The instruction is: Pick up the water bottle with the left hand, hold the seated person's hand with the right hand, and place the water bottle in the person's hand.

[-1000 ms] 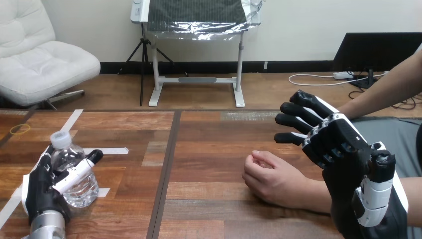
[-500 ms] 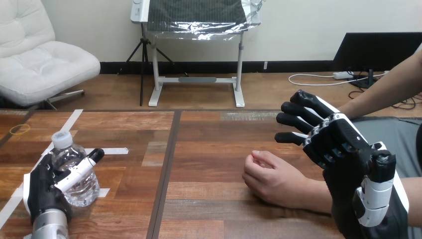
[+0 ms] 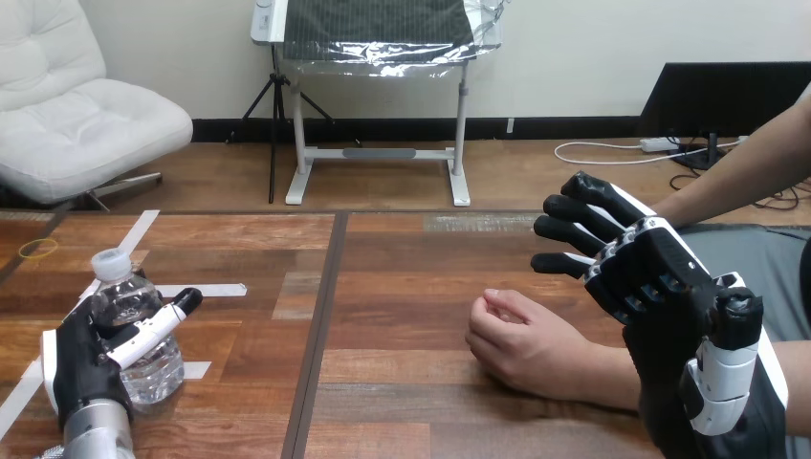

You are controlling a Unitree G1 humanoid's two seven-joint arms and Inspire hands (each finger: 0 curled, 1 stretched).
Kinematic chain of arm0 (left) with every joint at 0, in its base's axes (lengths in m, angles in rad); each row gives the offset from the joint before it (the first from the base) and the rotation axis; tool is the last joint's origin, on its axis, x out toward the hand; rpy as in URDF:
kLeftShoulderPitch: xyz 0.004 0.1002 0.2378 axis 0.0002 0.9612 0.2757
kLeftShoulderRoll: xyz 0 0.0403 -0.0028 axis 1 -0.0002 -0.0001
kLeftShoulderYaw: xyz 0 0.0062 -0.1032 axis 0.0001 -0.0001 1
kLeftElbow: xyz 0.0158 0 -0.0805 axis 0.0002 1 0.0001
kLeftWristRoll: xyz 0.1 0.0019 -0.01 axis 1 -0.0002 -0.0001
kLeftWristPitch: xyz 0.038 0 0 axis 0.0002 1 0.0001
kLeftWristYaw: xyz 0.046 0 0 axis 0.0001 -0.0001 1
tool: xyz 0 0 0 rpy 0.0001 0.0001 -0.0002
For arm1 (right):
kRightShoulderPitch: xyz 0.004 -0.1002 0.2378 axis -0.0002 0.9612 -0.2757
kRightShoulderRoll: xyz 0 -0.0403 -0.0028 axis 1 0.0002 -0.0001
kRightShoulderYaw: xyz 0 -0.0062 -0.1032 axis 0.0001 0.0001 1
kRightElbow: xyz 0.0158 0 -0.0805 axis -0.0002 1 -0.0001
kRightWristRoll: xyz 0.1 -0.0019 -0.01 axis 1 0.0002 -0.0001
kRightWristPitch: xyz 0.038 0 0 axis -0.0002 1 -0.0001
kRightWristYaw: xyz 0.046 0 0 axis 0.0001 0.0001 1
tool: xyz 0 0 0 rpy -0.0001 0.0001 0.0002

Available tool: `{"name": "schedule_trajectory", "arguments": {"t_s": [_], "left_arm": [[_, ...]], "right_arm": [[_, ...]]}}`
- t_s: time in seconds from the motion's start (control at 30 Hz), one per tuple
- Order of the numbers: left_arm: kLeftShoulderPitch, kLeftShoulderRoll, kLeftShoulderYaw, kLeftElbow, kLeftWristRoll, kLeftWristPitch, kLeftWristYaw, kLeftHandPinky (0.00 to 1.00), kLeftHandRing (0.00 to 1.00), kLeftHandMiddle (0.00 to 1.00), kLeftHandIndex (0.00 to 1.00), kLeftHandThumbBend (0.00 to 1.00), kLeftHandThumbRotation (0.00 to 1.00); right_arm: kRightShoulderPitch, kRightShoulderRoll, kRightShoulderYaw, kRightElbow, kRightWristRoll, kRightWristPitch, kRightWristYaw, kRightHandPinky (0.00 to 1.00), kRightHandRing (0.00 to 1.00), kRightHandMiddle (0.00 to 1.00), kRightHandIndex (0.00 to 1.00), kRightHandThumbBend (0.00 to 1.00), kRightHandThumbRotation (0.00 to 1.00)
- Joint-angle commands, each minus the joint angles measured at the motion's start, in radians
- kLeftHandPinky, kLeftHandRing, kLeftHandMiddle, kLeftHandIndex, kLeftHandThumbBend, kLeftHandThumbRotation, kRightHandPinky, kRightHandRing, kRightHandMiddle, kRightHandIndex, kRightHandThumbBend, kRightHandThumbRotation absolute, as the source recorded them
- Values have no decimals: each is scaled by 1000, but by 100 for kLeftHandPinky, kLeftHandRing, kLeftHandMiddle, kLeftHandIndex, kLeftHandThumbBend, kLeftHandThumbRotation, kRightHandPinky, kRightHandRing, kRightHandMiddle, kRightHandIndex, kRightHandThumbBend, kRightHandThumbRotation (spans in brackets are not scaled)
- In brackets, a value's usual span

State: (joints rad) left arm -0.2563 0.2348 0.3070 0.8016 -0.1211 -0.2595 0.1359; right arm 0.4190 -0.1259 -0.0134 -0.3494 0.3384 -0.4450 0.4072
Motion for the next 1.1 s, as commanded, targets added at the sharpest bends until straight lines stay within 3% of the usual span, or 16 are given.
{"name": "schedule_trajectory", "arguments": {"t_s": [0.0,0.63,1.07], "left_arm": [[-72,13,-24,-56,31,-11,17,37,47,53,56,82,0],[-58,7,-34,-80,64,-43,44,29,34,39,43,65,0],[-40,-2,-45,-110,85,-99,54,24,27,33,39,62,0]], "right_arm": [[-52,-8,-8,-28,9,0,-3,71,81,82,83,81,100],[-54,-6,-8,-17,11,-7,1,71,81,82,83,80,100],[-61,-8,-12,-7,-7,-4,-7,71,80,82,83,80,100]]}}
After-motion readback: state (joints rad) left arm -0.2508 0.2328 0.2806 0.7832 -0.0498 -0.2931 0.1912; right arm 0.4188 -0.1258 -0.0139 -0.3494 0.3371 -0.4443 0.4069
